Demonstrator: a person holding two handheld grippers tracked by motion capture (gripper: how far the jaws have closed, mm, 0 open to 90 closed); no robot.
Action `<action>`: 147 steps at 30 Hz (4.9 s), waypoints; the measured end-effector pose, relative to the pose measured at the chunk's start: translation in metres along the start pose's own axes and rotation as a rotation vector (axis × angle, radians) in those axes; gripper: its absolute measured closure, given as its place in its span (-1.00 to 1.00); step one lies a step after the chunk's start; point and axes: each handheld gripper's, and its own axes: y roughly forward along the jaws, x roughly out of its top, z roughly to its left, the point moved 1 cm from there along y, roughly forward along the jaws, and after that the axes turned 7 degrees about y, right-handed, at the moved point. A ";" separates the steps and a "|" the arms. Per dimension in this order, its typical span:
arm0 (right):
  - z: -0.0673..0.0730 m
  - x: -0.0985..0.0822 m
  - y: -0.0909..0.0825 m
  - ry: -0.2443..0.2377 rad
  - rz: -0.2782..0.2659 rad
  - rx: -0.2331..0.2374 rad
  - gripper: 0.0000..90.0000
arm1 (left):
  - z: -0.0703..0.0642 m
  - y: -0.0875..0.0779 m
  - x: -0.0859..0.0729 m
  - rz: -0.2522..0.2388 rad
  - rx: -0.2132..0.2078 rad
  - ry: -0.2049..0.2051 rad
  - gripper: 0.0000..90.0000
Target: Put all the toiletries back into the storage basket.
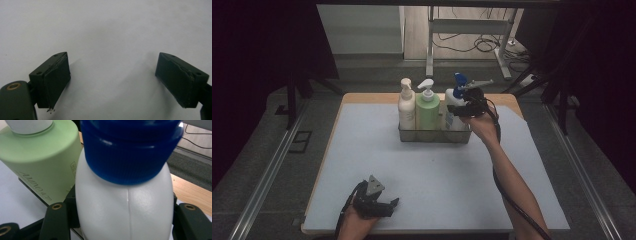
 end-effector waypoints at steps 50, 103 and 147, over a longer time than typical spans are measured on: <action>-0.017 -0.041 -0.051 0.047 -0.031 0.078 -0.05 | 0.000 0.000 0.000 -0.002 0.000 -0.001 -0.73; -0.054 -0.055 0.027 0.108 0.076 0.032 0.90 | 0.000 0.000 0.000 0.000 0.000 0.001 -0.73; -0.033 -0.063 0.042 0.077 0.124 0.072 0.97 | 0.000 0.000 0.000 -0.002 -0.001 -0.002 -0.73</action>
